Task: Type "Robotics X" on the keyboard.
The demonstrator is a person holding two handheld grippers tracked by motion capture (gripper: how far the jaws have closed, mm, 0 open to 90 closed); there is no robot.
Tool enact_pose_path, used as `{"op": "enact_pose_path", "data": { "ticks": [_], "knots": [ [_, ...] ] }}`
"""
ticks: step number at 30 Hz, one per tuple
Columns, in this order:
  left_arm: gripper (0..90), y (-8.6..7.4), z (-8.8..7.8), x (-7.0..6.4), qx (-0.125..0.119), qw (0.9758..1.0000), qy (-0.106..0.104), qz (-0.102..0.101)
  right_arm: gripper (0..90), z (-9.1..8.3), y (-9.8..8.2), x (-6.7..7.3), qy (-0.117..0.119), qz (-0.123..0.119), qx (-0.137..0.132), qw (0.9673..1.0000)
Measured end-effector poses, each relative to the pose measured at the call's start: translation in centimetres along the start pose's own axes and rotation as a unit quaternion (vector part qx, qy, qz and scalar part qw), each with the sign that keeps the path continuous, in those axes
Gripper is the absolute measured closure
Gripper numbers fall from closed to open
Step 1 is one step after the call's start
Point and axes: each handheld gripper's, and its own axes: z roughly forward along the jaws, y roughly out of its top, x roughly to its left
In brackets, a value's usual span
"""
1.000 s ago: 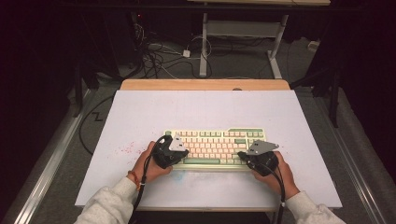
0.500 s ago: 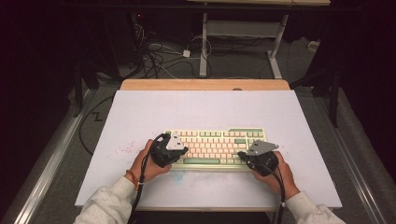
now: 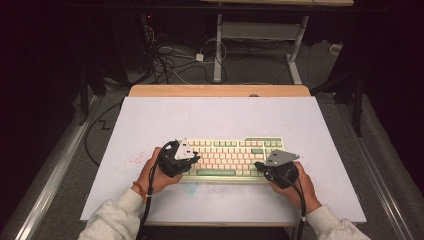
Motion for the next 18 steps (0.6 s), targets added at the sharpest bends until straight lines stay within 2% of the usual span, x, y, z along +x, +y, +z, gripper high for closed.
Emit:
{"op": "enact_pose_path", "data": {
  "ticks": [3, 5, 12, 16, 18],
  "knots": [
    [66.5, 0.0, -0.2, 0.2, -0.011, 0.9999, 0.01, -0.005, 90.0, -0.4, 0.3, 0.0, -0.003, 0.003, -0.011, 0.9999],
    [57.9, 0.0, -0.3, 0.2, -0.014, 0.9995, 0.026, -0.007, 90.0, -0.7, 0.4, 0.0, -0.005, 0.003, -0.021, 0.9998],
    [42.8, 0.0, -0.5, 0.1, -0.033, 0.9981, 0.05, -0.015, 86.0, -1.7, 0.9, -0.5, -0.018, 0.019, -0.057, 0.9981],
    [36.5, 0.0, -0.5, 0.2, -0.038, 0.9974, 0.059, -0.015, 78.7, -1.9, 1.0, -0.7, -0.027, 0.025, -0.064, 0.9973],
    [32.8, 0.0, -0.5, 0.1, -0.04, 0.997, 0.064, -0.016, 72.1, -1.9, 1.0, -0.8, -0.034, 0.029, -0.067, 0.9967]
  ]
}}
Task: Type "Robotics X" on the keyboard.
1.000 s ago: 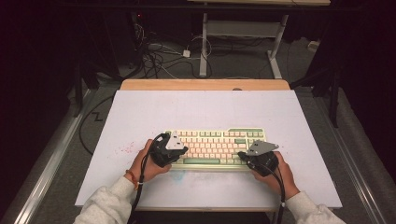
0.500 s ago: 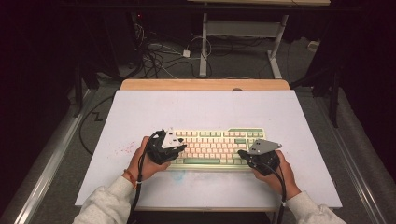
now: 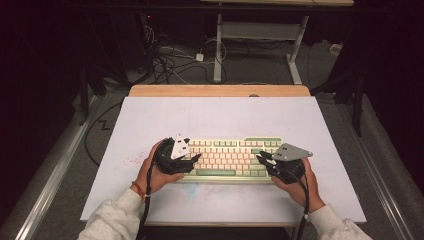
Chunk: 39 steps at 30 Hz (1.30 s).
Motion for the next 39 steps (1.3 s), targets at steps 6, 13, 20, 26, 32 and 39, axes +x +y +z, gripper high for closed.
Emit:
{"op": "enact_pose_path", "data": {
  "ticks": [6, 13, 20, 26, 32, 39],
  "knots": [
    [24.0, -0.1, 0.1, 0.0, -0.001, 1.0, -0.005, 0.002, 49.9, 0.0, 0.0, -0.3, -0.014, 0.013, -0.008, 0.9998],
    [15.9, -0.2, 0.3, -0.3, 0.0, 0.9999, -0.007, 0.008, 27.8, 0.1, -0.1, -0.5, -0.035, 0.023, -0.023, 0.9988],
    [15.9, -0.5, 0.0, -0.2, -0.005, 1.0, 0.001, 0.006, 23.3, 0.7, 0.2, -0.5, -0.047, 0.03, -0.033, 0.9979],
    [15.9, -0.6, -0.3, -0.1, -0.013, 0.9999, 0.008, 0.008, 23.9, 0.9, 0.4, -0.2, -0.062, 0.016, -0.022, 0.9977],
    [16.0, -0.6, -0.9, -0.2, -0.02, 0.9995, 0.018, 0.014, 23.4, 0.3, 0.5, -0.1, -0.069, 0.017, -0.03, 0.997],
    [16.0, -0.8, -1.7, -0.6, -0.018, 0.999, 0.028, 0.029, 23.4, -0.3, 0.5, 0.0, -0.074, 0.013, -0.036, 0.9965]
  ]
}}
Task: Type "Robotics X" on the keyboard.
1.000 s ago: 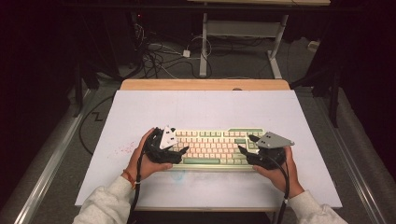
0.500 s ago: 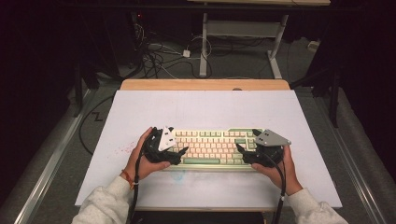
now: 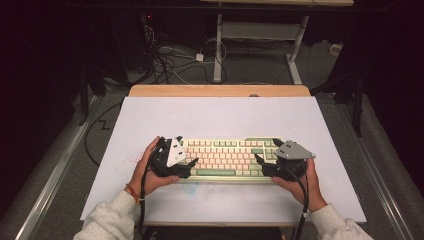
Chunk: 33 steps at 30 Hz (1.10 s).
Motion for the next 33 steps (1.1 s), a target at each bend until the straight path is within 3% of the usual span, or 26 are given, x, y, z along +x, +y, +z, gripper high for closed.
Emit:
{"op": "enact_pose_path", "data": {
  "ticks": [7, 28, 33],
  "knots": [
    [15.9, -0.2, -1.2, -0.3, -0.007, 0.9998, 0.005, 0.016, 23.4, -1.2, 0.1, 0.3, 0.001, -0.008, -0.008, 0.9999],
    [15.9, -1.7, -3.4, -0.1, -0.017, 0.9994, 0.012, 0.026, 23.2, -3.8, -0.7, -0.4, -0.021, -0.021, -0.011, 0.9995],
    [15.9, -2.4, -3.9, -0.1, -0.02, 0.9995, 0.014, 0.021, 23.1, -4.3, -1.1, -0.6, -0.024, -0.021, -0.011, 0.9994]
  ]
}}
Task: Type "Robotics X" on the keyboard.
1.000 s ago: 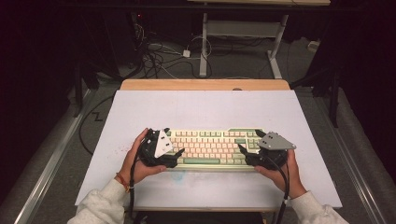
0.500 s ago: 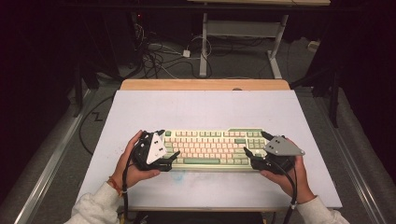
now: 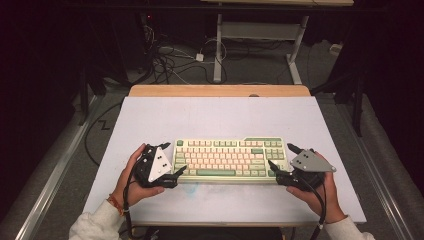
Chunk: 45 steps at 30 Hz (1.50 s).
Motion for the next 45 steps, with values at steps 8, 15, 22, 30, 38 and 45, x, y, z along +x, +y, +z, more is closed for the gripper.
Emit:
{"op": "enact_pose_path", "data": {
  "ticks": [8, 15, 22, 30, 38, 45],
  "knots": [
    [15.9, -0.8, -0.7, 0.0, 0.004, 1.0, 0.002, 0.003, 22.9, -0.5, -0.5, -0.1, -0.004, -0.005, 0.001, 1.0],
    [15.9, -1.7, -1.1, -0.1, 0.012, 0.9999, 0.006, 0.004, 22.8, -0.9, -1.0, -0.2, -0.006, -0.005, 0.004, 1.0],
    [15.9, -2.6, -1.3, -0.3, 0.021, 0.9997, 0.009, 0.004, 22.6, -1.1, -1.9, -0.6, -0.012, 0.0, 0.01, 0.9999],
    [15.9, -3.9, -1.3, -0.4, 0.034, 0.9994, 0.009, -0.001, 22.4, -1.2, -3.0, -1.0, -0.017, 0.003, 0.02, 0.9997],
    [15.9, -5.7, -1.4, -0.8, 0.053, 0.9983, 0.008, -0.021, 22.3, -1.6, -5.1, -1.3, -0.025, 0.013, 0.037, 0.9989],
    [15.9, -7.0, -1.8, -1.1, 0.073, 0.9968, -0.004, -0.033, 21.7, -1.8, -6.7, -1.4, -0.025, 0.035, 0.047, 0.998]
  ]
}}
